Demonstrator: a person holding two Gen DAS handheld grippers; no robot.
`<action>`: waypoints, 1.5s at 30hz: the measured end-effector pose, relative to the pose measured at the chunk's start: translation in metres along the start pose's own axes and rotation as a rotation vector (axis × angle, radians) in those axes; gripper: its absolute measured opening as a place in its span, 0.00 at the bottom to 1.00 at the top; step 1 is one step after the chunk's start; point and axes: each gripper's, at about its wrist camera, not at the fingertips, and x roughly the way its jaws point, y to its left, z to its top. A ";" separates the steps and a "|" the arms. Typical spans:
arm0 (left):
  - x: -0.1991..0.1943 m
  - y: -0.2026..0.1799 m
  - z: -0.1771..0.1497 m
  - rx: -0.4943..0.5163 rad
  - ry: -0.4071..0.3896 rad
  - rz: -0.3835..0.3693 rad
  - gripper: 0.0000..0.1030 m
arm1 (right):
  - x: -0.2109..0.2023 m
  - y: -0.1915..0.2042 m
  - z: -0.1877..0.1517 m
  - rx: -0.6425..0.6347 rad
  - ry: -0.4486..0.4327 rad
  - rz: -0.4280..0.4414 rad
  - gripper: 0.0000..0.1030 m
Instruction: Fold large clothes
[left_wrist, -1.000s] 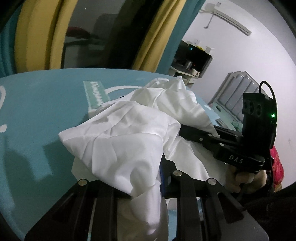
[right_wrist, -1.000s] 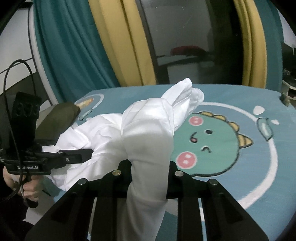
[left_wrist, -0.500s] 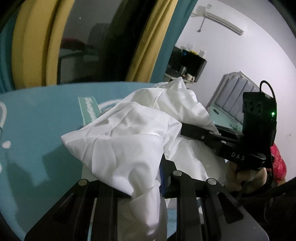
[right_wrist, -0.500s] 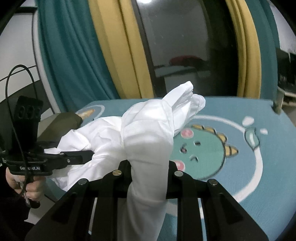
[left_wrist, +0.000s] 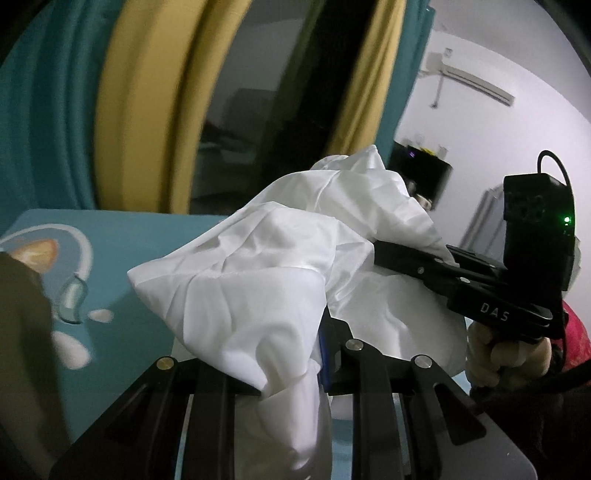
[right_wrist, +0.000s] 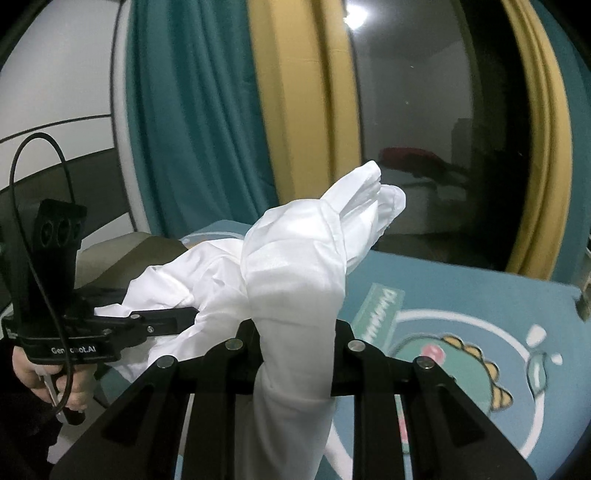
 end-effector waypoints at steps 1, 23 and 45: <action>-0.004 0.007 0.001 -0.007 -0.011 0.015 0.21 | 0.004 0.004 0.003 -0.007 0.000 0.005 0.20; -0.021 0.128 -0.009 -0.111 -0.003 0.269 0.21 | 0.136 0.069 0.016 0.048 0.117 0.142 0.20; 0.048 0.172 -0.040 -0.201 0.143 0.305 0.31 | 0.209 0.026 -0.050 0.227 0.331 0.074 0.32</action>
